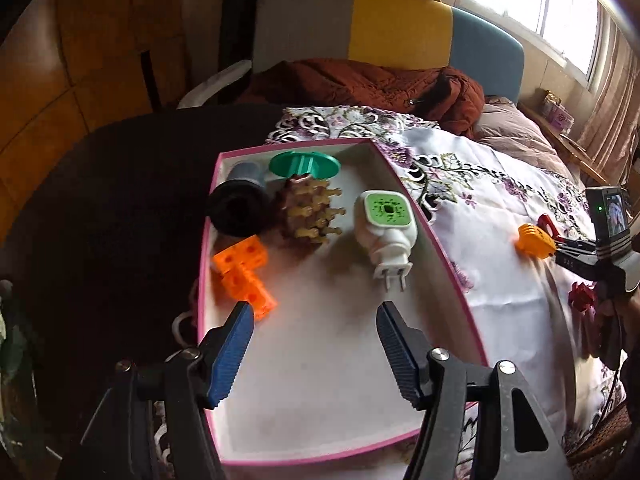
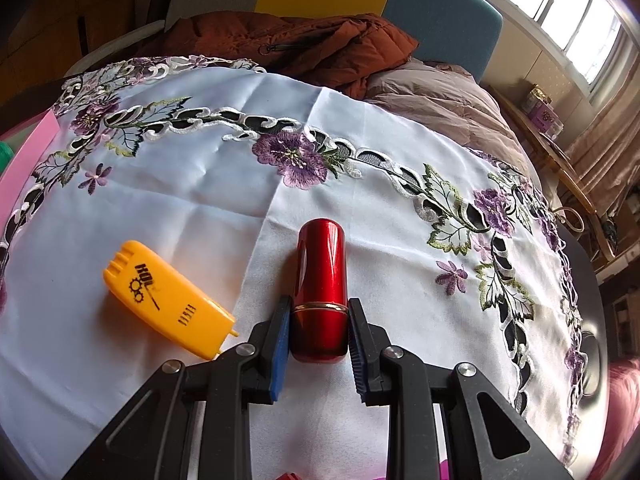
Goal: Organize rigid objects
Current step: 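Carry the red cylinder into the tray and open the right tool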
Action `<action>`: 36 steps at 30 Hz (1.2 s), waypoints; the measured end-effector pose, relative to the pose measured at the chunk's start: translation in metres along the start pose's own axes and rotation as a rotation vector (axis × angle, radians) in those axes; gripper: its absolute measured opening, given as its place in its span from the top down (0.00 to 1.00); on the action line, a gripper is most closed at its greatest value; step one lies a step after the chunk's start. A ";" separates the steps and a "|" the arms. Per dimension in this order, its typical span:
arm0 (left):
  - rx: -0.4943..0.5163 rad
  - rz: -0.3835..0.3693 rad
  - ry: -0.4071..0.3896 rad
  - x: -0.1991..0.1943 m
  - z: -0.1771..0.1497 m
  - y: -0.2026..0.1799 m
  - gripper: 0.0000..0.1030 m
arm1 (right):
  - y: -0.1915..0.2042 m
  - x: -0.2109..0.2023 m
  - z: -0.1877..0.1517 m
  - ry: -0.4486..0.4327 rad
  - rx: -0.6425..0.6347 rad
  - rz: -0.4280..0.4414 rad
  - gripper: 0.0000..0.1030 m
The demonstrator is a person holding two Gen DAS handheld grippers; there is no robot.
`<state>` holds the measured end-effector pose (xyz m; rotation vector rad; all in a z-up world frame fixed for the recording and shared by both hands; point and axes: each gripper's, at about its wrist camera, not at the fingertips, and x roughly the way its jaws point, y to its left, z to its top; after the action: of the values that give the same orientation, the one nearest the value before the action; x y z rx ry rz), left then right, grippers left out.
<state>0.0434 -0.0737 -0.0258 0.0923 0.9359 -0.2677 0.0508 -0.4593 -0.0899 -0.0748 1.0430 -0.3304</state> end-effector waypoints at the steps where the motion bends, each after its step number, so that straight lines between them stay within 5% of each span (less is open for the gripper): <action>1: -0.007 0.010 0.002 -0.003 -0.004 0.005 0.37 | 0.000 0.000 0.000 0.000 0.001 -0.002 0.74; 10: -0.084 0.038 -0.032 -0.024 -0.020 0.033 0.37 | 0.011 -0.004 0.001 0.012 -0.011 -0.086 0.75; 20: -0.116 0.020 -0.047 -0.028 -0.024 0.047 0.37 | 0.003 -0.046 0.000 -0.038 0.130 -0.053 0.75; 28: -0.145 0.020 -0.032 -0.023 -0.032 0.060 0.37 | 0.041 -0.096 0.008 -0.128 0.124 0.144 0.75; 36: -0.200 0.031 -0.029 -0.021 -0.037 0.081 0.37 | 0.145 -0.136 0.017 -0.169 -0.017 0.421 0.75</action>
<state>0.0241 0.0153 -0.0335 -0.0810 0.9266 -0.1457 0.0368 -0.2820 0.0015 0.1002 0.8679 0.0666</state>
